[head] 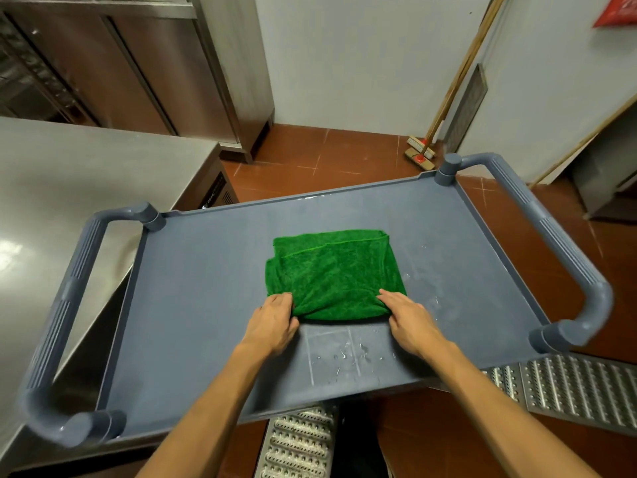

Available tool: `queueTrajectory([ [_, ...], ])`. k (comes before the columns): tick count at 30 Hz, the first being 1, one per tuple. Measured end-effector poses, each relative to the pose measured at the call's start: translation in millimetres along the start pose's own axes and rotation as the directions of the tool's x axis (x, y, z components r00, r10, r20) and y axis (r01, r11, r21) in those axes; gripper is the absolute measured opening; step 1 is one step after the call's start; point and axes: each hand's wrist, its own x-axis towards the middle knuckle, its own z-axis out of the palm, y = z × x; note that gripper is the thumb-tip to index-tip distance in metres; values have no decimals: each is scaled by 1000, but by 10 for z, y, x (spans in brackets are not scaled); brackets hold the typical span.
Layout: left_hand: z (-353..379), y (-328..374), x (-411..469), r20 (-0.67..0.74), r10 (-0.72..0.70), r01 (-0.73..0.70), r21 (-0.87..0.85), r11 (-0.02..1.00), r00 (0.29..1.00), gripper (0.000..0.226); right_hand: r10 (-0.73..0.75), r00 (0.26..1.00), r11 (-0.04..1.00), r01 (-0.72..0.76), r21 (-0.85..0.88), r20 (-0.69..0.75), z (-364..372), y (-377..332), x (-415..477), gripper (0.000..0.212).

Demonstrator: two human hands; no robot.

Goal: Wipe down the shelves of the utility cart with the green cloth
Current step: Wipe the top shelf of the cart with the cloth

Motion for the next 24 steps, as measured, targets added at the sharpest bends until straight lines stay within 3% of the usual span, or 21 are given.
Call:
queueTrajectory([
  [11, 191, 172, -702, 11, 20, -20, 7, 1000, 1000, 19, 34, 999, 999, -33, -33, 40, 141, 44, -633, 54],
  [24, 74, 286, -1095, 159, 2, 10, -79, 997, 987, 20, 93, 989, 993, -84, -80, 116, -129, -67, -988, 40],
])
